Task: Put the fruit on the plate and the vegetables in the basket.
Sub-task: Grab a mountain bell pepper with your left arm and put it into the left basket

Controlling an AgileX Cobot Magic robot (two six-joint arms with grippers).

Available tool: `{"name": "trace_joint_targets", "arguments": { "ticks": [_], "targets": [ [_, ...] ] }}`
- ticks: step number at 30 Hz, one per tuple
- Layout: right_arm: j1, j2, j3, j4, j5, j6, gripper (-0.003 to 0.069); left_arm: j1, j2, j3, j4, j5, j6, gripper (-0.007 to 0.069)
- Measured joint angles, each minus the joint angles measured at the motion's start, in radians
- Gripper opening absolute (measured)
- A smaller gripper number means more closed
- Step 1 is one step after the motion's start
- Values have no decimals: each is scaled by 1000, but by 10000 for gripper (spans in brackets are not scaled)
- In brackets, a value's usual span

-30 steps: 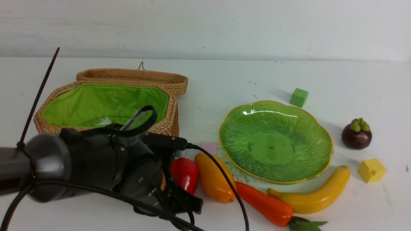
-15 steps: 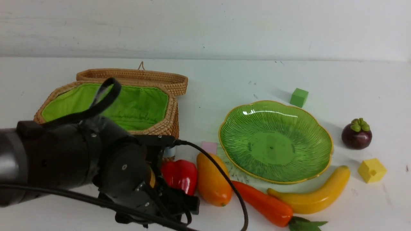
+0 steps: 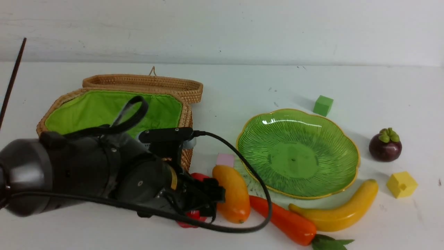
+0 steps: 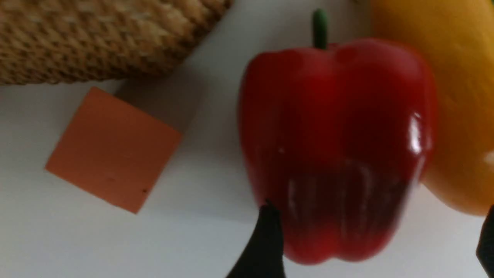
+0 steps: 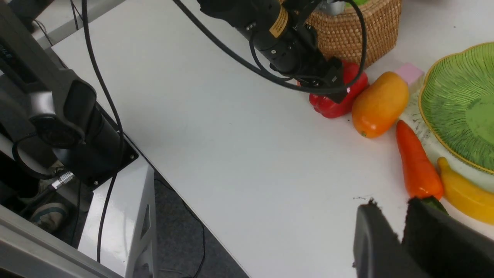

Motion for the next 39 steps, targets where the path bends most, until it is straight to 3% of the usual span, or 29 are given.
{"name": "trace_joint_targets", "arguments": {
  "ticks": [15,26,39],
  "targets": [
    [0,0,1,2,-8,0,129,11,92,0,21,-85,-8,657],
    [0,0,29,26,-19,0,129,11,93,0,29,-127,-8,538],
    [0,0,29,32,-26,-1,129,11,120,0,48,-150,-9,524]
  ]
}}
